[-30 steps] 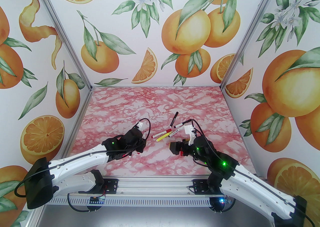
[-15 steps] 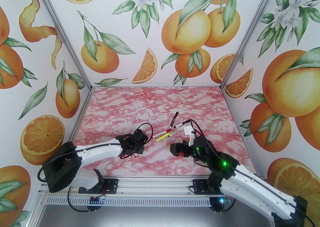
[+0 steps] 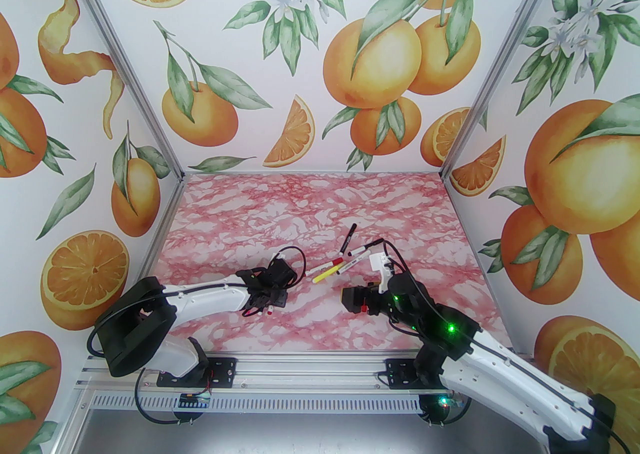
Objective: Open the pen caps
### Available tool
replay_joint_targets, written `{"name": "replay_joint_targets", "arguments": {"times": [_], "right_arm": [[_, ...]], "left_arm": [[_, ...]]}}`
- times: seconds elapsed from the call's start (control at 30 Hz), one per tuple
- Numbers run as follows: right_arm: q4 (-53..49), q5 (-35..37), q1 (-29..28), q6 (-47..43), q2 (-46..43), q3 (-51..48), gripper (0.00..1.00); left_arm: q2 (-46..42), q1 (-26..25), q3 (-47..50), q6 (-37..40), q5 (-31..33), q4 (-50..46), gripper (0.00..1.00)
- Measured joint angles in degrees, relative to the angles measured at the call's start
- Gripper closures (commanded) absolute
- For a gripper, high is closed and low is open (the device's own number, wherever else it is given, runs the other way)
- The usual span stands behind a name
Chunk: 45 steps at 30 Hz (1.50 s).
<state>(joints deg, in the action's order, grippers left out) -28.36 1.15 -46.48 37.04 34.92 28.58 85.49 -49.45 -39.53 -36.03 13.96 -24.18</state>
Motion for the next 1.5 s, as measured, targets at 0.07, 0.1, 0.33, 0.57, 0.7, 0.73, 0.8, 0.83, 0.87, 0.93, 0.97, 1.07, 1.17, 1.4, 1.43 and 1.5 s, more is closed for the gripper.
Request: {"name": "replay_joint_targets", "arguments": {"times": [0.07,0.1,0.33,0.57,0.7,0.73,0.8,0.83,0.87,0.93,0.97,1.07,1.17,1.4,1.43,1.5], "right_arm": [[0.0,0.15,0.0,0.0,0.02,0.0,0.0],[0.02,0.17,0.0,0.02,0.0,0.0,0.01],[0.0,0.59,0.0,0.2,0.0,0.0,0.01],[0.0,0.59,0.0,0.59,-0.07,0.0,0.01],[0.02,0.81,0.0,0.55,0.0,0.0,0.0],[0.02,0.87,0.0,0.52,0.07,0.0,0.0],[0.07,0.96,0.0,0.48,0.39,0.0,0.0],[0.07,0.98,0.0,0.44,0.52,0.0,0.0],[0.09,0.98,0.0,0.39,0.72,0.0,0.0],[0.24,1.03,0.0,0.37,0.87,0.0,0.0],[0.33,1.03,0.0,0.37,0.85,0.0,0.0],[0.81,1.03,0.0,0.35,1.14,0.0,0.0],[1.11,1.07,0.0,0.35,1.95,0.17,0.0],[1.66,1.4,0.0,0.66,2.51,0.7,0.0],[1.66,1.42,0.0,0.85,2.51,0.7,0.0],[1.66,1.42,0.0,1.05,2.4,0.7,0.0]], "left_arm": [[0.02,0.04,0.0,0.0,0.02,0.0,0.78],[0.02,0.07,0.0,0.0,0.02,-0.02,0.77],[0.02,0.11,0.0,0.02,0.04,-0.02,0.71],[-1.07,0.2,-0.07,0.0,0.0,-0.9,0.7],[-3.63,0.2,-1.97,0.22,0.02,-3.13,0.69],[-4.42,0.2,-2.93,0.39,0.0,-3.69,0.68],[-5.81,0.22,-4.68,1.03,-0.11,-4.31,0.67],[-6.62,0.2,-5.79,1.79,-0.37,-4.48,0.67],[-7.06,0.22,-6.82,2.51,-0.66,-4.68,0.67],[-7.23,0.46,-9.4,5.03,-2.38,-4.48,0.65],[-7.19,0.68,-10.19,6.01,-3.26,-4.17,0.65],[-5.95,1.29,-13.07,10.88,-8.04,-3.39,0.62],[-2.29,1.49,-16.31,16.31,-13.27,-2.4,0.62],[7.82,1.51,-23.58,27.3,-20.48,-2.21,0.61],[9.29,1.55,-25.05,28.48,-20.87,-2.6,0.61],[12.31,1.77,-27.89,30.56,-21.53,-3.15,0.61]]}}
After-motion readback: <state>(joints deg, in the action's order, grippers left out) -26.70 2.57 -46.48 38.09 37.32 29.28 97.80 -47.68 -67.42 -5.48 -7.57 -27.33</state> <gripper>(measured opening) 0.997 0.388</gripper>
